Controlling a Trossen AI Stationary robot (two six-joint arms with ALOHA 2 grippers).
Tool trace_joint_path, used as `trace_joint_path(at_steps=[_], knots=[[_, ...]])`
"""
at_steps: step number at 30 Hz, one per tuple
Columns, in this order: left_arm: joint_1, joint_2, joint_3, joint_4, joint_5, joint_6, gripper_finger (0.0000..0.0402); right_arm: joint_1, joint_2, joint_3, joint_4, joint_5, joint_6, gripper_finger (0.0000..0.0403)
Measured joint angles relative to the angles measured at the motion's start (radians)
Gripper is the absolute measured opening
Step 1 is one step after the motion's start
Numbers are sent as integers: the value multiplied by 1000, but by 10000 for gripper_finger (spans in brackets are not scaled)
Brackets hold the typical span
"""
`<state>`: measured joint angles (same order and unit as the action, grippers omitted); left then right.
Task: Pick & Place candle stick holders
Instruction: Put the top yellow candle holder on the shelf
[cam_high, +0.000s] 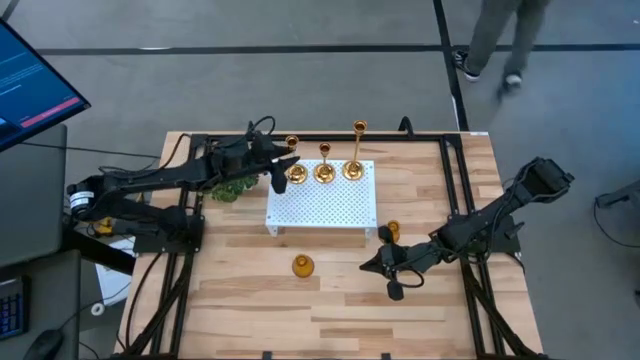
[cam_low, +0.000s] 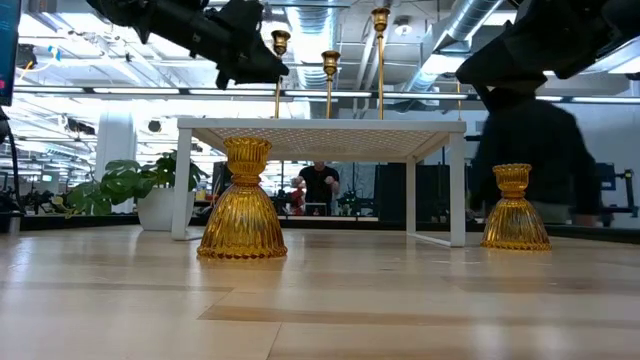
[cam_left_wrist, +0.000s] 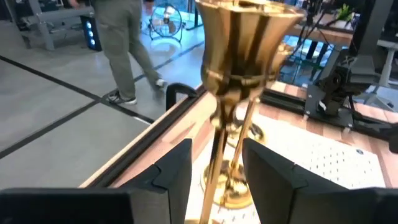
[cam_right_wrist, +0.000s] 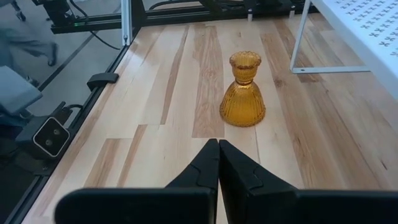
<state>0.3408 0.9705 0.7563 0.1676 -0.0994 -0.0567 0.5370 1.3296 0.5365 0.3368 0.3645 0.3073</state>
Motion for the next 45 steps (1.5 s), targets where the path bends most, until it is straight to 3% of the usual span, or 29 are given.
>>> trace_joint_path(at_steps=[5,15,24,29,33,39,45], knots=[[-13,-51,0,-69,13,0,141,5,0,0,-1,1,0,0],[-13,-148,0,-155,169,-10,139,9,0,0,-7,-3,0,0],[-15,-249,0,-346,184,-133,135,60,0,0,-7,-27,13,0],[-37,-251,0,-362,313,-120,132,79,-28,0,-45,-27,90,0],[-93,-227,0,-364,401,-71,101,78,-96,0,-136,-26,180,0],[-214,-195,0,-360,372,19,13,75,-232,0,-288,40,217,0],[-386,-197,0,-353,307,87,4,76,-352,0,-457,145,286,0]])
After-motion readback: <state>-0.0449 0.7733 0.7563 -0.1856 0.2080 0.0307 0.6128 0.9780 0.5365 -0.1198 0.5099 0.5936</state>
